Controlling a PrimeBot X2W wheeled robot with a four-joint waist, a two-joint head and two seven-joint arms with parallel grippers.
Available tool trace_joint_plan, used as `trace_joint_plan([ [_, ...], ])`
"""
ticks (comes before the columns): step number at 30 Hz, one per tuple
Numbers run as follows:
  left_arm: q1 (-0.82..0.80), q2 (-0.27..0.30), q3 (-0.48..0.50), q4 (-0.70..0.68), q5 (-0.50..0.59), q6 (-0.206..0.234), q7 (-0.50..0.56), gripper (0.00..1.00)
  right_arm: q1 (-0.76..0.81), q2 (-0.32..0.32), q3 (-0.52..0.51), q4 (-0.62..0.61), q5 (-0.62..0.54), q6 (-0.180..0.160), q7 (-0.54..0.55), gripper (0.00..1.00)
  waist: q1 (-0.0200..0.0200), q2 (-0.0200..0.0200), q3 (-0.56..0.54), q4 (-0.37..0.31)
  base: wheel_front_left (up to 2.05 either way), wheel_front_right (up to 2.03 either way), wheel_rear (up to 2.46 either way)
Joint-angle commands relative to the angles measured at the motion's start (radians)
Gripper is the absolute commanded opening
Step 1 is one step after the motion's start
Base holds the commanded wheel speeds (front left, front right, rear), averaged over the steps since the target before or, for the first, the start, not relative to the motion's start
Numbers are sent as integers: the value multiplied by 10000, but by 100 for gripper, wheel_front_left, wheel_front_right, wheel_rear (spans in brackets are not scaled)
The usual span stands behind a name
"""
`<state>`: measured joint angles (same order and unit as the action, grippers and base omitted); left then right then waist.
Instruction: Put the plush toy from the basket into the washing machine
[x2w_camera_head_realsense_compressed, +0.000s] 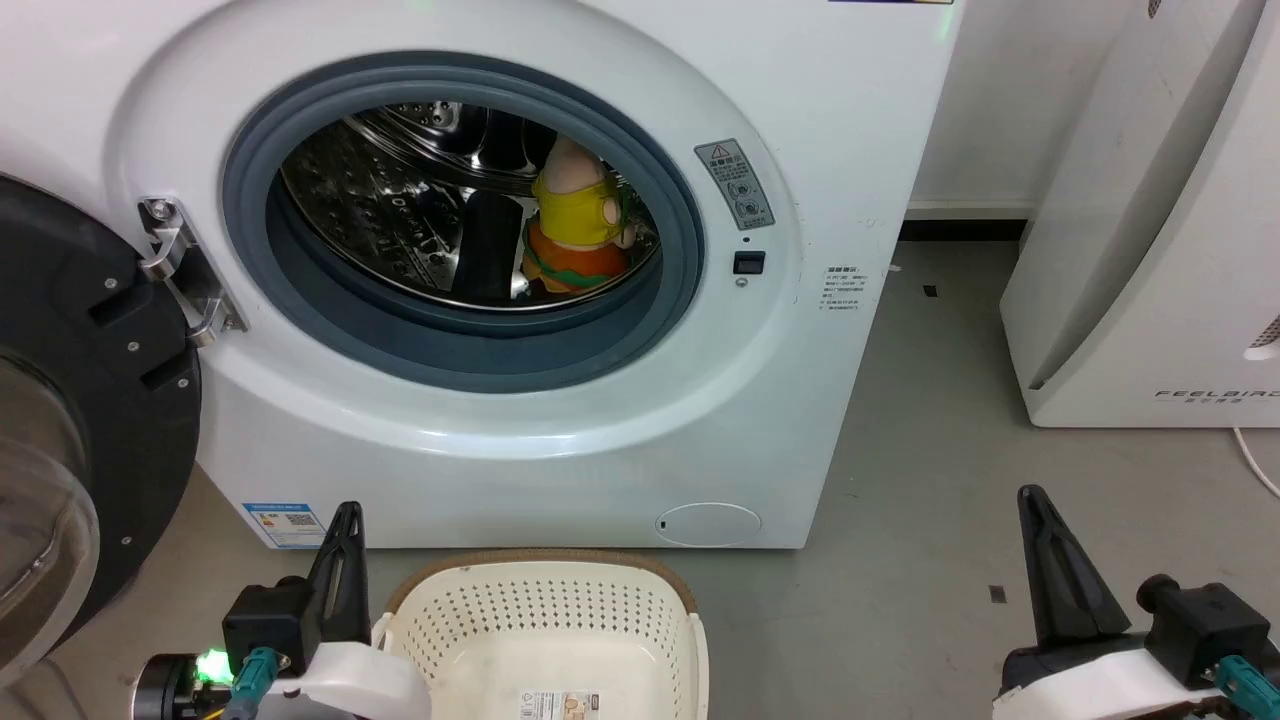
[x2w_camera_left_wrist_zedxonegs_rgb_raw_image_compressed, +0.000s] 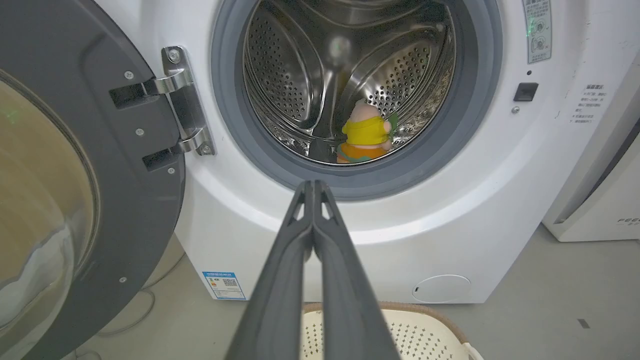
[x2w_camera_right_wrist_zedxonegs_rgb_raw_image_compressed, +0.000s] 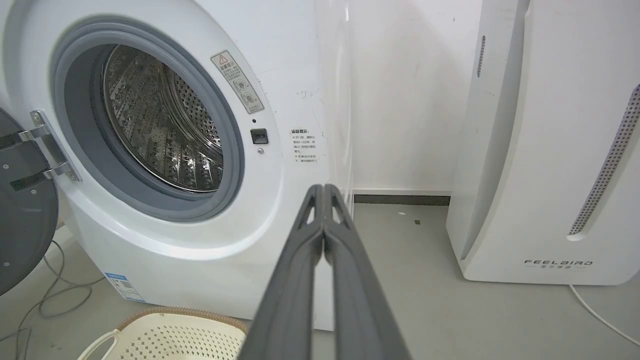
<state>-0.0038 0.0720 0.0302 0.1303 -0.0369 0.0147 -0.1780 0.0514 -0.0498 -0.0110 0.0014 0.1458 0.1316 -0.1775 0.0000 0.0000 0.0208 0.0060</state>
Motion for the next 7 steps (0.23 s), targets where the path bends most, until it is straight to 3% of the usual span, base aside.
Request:
trace_joint_plan([
  [1, 13, -40, -21, -99, 62, -29, 69, 0, -137, -1, 19, -5, -116, -3, 54, 0, 0, 0, -4, -1, 0, 0, 0],
  [7, 14, -53, -41, -186, 84, -38, 192, 0, -164, -2, 25, -5, -213, -4, 178, 0, 0, 0, -19, -5, 0, 0, 0],
])
